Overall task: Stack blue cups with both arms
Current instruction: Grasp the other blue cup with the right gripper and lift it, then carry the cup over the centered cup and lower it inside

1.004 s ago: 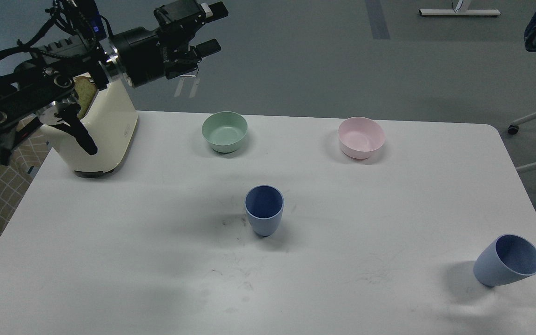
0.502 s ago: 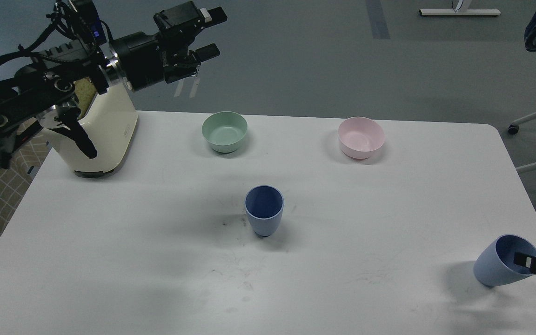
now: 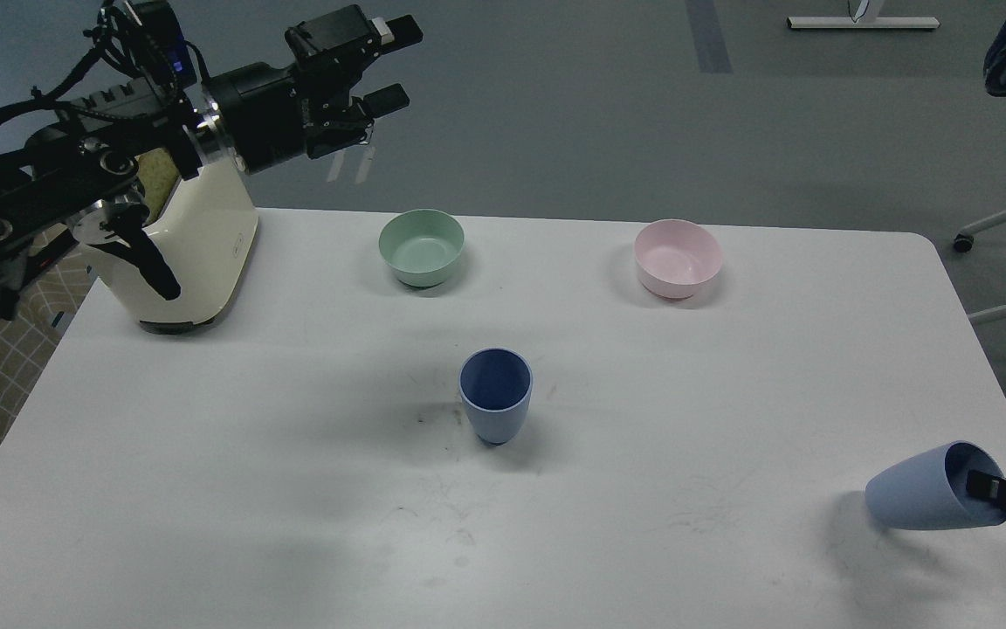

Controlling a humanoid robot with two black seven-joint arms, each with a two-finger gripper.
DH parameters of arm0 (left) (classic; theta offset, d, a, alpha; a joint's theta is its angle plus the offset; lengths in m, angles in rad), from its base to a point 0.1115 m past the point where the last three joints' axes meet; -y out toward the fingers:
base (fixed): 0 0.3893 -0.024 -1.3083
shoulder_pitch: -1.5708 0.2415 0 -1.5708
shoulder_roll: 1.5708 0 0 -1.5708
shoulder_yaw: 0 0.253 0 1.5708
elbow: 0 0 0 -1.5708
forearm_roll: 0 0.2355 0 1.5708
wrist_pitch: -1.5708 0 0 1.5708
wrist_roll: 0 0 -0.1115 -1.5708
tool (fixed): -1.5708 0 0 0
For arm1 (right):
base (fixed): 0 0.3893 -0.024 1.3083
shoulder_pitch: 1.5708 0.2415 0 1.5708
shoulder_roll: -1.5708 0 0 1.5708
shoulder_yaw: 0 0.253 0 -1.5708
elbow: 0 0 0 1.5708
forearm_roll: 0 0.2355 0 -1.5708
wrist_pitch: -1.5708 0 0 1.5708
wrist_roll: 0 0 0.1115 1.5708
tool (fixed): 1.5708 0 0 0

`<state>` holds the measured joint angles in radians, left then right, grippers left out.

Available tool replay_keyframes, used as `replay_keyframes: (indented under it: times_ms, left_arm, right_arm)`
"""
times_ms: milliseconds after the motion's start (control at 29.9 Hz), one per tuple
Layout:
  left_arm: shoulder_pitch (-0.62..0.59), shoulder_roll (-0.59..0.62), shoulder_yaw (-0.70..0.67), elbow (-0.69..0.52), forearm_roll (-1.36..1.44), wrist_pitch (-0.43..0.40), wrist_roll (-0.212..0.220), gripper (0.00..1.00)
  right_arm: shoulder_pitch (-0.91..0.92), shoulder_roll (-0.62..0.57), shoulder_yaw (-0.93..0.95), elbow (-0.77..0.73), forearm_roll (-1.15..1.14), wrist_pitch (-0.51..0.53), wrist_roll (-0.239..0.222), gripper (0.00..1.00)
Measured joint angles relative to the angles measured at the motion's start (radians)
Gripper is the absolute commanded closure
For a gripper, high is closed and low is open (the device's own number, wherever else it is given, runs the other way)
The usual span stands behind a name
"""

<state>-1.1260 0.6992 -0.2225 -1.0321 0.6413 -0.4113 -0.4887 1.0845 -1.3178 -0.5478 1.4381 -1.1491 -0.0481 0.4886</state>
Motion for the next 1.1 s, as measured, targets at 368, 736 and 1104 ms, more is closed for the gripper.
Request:
replay_keyframes:
  times_ms: [368,736,1104]
  left_arm:
    - [0.000,0.005,-0.004,-0.003,0.000,-0.005,0.000,0.04]
    - [0.001,0.018,-0.006,-0.004,0.000,-0.006,0.000,0.04]
    - [0.001,0.018,-0.004,-0.004,0.001,-0.006,0.000,0.04]
  right_arm:
    - [0.181,0.046,0.112,-0.070,-0.070,0.102,0.000,1.00]
    - [0.526,0.476,-0.051,-0.285,-0.034,0.218,0.000,1.00]
    - [0.900,0.960,-0.409,-0.212,0.275,0.217,0.000,1.00]
